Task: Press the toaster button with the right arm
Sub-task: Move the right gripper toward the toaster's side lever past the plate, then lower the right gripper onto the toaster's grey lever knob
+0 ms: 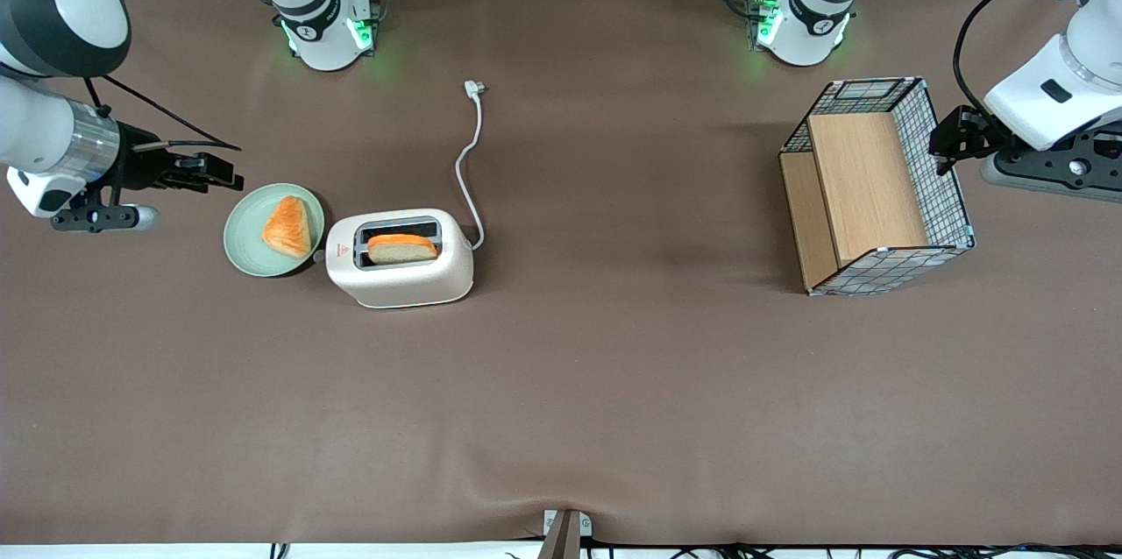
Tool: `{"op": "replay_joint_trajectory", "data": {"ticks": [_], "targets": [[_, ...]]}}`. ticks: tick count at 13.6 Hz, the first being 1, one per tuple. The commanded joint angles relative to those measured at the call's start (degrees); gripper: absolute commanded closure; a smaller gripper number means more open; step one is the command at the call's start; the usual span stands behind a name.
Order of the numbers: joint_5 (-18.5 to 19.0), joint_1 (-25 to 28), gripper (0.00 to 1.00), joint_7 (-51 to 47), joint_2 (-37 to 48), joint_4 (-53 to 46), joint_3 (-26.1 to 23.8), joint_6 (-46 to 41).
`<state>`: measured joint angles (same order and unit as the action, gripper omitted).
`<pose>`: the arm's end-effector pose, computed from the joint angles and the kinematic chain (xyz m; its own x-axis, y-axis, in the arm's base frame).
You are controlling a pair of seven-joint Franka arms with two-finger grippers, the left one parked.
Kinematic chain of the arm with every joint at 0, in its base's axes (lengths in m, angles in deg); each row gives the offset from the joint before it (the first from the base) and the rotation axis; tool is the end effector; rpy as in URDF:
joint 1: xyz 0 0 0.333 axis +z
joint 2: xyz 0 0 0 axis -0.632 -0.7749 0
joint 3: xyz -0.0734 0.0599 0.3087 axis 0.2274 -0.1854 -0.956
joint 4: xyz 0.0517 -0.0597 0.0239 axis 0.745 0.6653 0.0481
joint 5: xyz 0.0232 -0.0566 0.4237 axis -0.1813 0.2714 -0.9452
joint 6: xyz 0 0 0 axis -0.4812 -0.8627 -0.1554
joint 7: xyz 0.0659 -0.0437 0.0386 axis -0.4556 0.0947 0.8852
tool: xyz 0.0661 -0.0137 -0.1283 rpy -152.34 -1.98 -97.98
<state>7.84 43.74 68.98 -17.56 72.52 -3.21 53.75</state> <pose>0.5679 0.0113 0.4416 0.9806 -0.0080 -0.1958 -0.0494 -0.9770 -0.2073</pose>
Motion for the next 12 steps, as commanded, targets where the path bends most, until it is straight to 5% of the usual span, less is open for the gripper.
{"op": "replay_joint_trajectory", "data": {"ticks": [1,8,12], "targets": [[-2.98,0.65,0.43,-0.46,0.41,4.17,0.18,4.5],[-8.96,0.65,0.92,0.77,-1.96,11.04,0.18,15.23],[-14.85,0.65,0.99,6.03,-5.04,13.76,0.27,22.34]]}}
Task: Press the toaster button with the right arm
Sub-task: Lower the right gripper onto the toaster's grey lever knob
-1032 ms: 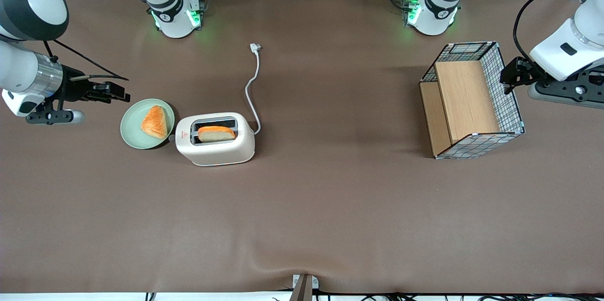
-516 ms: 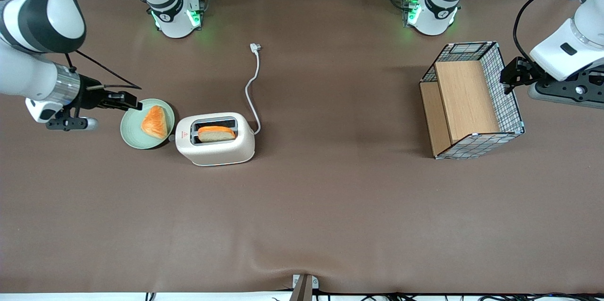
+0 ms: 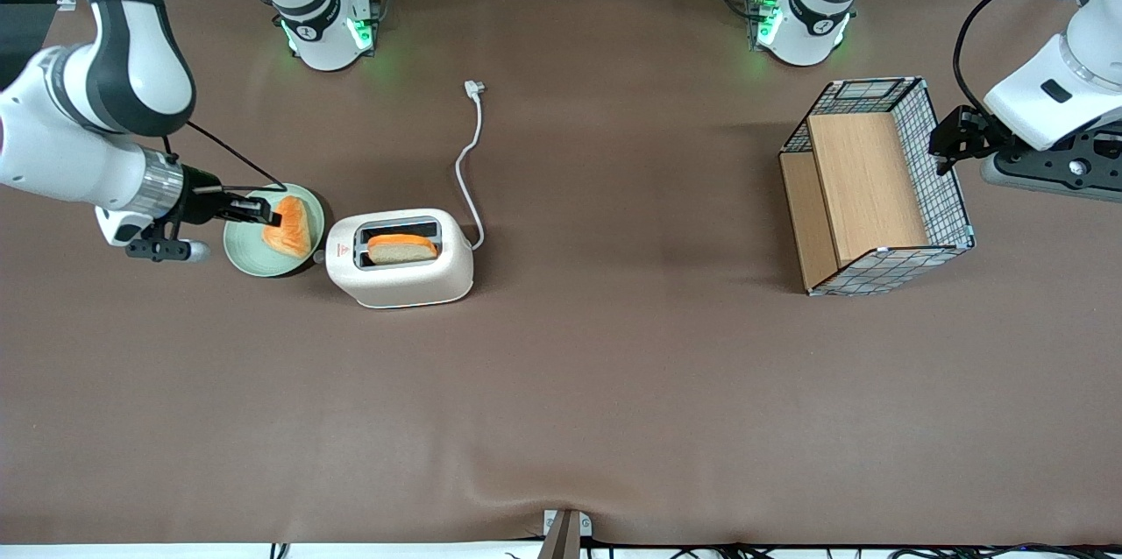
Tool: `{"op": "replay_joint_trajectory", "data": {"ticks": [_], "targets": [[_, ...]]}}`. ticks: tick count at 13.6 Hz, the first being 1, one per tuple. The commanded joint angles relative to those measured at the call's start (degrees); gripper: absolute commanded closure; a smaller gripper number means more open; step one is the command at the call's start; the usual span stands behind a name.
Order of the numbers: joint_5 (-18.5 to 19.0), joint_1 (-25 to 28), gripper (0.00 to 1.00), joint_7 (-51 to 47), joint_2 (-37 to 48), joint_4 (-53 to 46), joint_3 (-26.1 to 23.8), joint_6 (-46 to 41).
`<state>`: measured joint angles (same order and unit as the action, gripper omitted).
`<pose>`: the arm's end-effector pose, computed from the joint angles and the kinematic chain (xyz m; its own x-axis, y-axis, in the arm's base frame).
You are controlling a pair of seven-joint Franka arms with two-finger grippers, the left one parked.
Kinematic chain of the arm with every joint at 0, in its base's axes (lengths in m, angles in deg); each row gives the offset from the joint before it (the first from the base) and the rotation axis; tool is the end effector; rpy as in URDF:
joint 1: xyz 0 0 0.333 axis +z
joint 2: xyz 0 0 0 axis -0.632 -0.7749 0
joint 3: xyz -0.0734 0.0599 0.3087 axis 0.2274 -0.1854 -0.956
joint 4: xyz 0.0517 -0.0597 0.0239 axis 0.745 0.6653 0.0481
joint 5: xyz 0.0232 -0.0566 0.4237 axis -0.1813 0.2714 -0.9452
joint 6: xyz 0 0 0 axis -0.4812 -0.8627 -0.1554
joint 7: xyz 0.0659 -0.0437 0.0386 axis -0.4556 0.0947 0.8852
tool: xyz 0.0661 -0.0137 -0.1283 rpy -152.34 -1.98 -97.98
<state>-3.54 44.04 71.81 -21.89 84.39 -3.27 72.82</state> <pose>0.5707 0.0234 0.3245 0.9827 -0.1093 -0.1498 -0.1544 -0.9296 -0.3347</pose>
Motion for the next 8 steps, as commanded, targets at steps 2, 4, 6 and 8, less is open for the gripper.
{"op": "replay_joint_trajectory", "data": {"ticks": [2,4,6,8], "targets": [[-5.76,0.34,1.0,4.01,-2.38,1.99,0.33,5.4],[-8.83,0.34,1.0,4.01,-3.61,1.99,0.33,6.36],[-14.01,0.25,1.0,6.36,-5.36,1.9,0.42,6.37],[-18.15,0.17,1.0,10.32,-7.03,1.9,1.03,6.37]]}}
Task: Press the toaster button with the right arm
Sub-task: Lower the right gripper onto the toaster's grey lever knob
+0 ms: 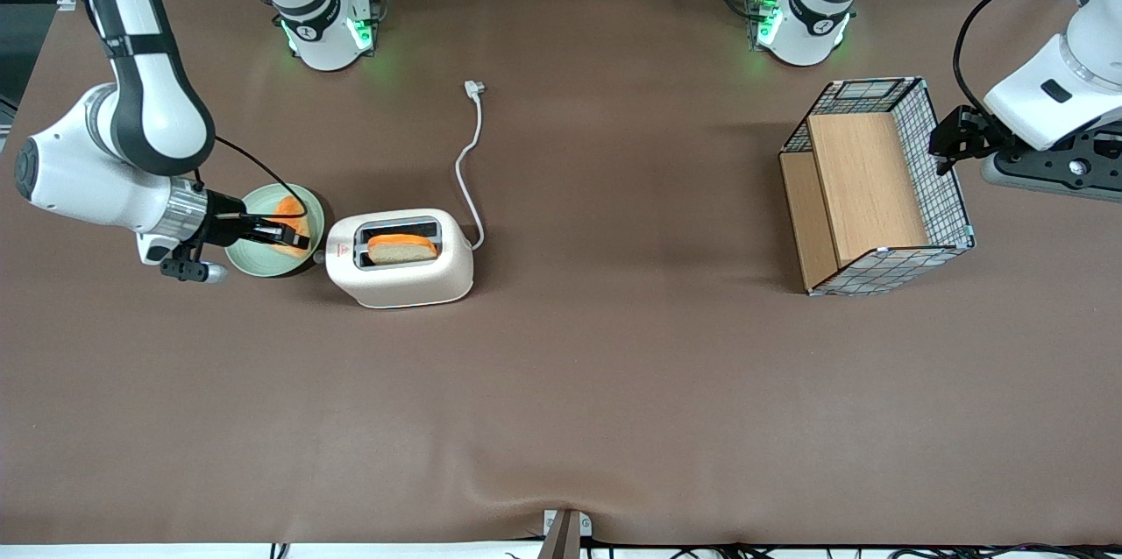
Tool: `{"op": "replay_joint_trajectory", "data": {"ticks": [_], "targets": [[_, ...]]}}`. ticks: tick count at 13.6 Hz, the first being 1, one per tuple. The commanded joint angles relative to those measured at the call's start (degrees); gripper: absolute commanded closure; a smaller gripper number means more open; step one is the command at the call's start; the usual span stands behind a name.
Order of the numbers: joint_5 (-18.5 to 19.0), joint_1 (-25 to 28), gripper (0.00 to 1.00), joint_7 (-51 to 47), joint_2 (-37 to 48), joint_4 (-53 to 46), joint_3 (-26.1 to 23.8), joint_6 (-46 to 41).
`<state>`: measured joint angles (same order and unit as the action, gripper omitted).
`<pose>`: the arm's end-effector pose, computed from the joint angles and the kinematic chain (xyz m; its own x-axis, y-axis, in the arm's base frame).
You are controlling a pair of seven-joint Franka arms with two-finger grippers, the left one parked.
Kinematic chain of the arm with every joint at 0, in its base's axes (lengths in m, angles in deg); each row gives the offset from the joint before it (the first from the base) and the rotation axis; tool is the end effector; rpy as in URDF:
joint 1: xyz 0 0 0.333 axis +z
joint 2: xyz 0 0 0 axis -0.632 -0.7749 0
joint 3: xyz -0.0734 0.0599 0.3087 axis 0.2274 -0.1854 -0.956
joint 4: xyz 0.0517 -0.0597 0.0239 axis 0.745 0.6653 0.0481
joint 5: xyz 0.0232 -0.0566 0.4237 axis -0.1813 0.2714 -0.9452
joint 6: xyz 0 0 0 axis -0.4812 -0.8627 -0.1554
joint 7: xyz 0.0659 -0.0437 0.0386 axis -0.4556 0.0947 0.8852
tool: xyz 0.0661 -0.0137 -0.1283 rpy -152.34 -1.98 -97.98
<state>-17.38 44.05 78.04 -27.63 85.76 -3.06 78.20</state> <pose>0.5792 0.0315 0.2683 0.9713 -0.1747 -0.1611 -0.2317 -0.8475 -0.4776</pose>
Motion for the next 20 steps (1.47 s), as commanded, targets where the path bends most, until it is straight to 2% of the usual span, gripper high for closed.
{"op": "replay_joint_trajectory", "data": {"ticks": [1,10,13,20], "targets": [[-4.94,0.25,1.0,4.45,-1.73,0.45,0.91,1.07],[-5.64,0.34,1.0,5.5,-4.28,0.27,0.82,2.39],[-8.45,0.34,1.0,9.28,-5.86,0.27,0.91,2.39],[-8.55,0.34,1.0,11.83,-8.15,0.53,0.91,3.53]]}}
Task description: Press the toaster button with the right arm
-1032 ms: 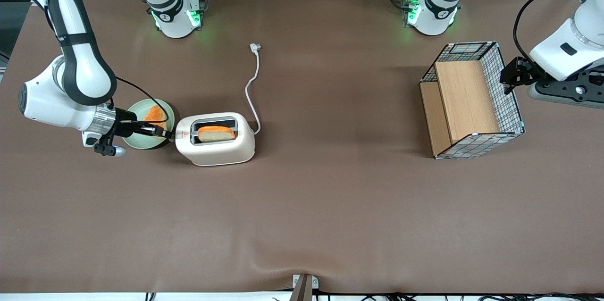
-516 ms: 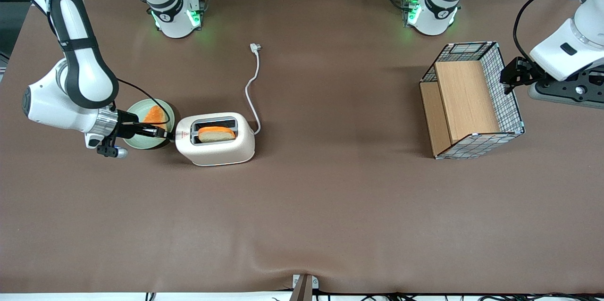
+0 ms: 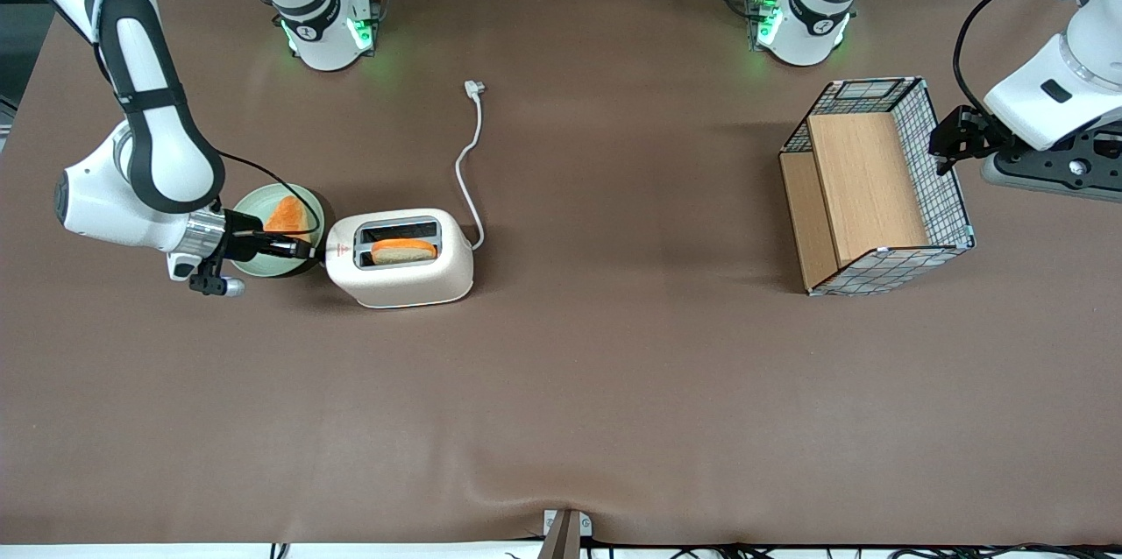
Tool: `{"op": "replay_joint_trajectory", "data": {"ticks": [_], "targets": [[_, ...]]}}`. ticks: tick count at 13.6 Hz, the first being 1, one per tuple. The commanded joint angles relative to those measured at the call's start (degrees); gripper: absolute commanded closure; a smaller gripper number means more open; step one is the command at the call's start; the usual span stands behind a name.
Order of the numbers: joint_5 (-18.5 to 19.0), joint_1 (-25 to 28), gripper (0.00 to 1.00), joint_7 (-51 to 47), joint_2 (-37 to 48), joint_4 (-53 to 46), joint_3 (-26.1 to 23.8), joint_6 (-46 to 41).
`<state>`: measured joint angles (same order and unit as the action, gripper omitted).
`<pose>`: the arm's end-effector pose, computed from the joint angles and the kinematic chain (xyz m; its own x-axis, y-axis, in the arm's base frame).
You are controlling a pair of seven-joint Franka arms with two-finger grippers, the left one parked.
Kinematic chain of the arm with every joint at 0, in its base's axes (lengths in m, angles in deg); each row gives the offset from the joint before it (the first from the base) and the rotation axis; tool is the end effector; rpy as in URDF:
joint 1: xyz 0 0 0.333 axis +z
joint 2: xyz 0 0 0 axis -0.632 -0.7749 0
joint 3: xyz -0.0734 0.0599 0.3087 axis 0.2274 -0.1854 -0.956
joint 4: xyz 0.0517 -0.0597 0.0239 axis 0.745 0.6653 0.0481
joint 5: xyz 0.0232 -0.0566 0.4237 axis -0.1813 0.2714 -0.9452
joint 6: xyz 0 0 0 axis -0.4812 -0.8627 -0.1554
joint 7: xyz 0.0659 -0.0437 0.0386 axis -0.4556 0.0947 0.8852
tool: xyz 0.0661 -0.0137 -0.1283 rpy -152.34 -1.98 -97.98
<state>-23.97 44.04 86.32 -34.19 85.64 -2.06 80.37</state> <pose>0.5788 0.0229 0.2078 0.9723 -0.1579 -0.1725 -0.2263 -0.8207 -0.5246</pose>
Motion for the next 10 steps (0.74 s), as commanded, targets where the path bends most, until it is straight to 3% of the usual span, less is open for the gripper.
{"op": "replay_joint_trajectory", "data": {"ticks": [1,10], "targets": [[-1.95,0.35,1.0,4.17,-2.03,0.65,-0.09,1.54],[-1.95,0.35,1.0,4.35,-3.62,0.65,-0.09,1.8]]}}
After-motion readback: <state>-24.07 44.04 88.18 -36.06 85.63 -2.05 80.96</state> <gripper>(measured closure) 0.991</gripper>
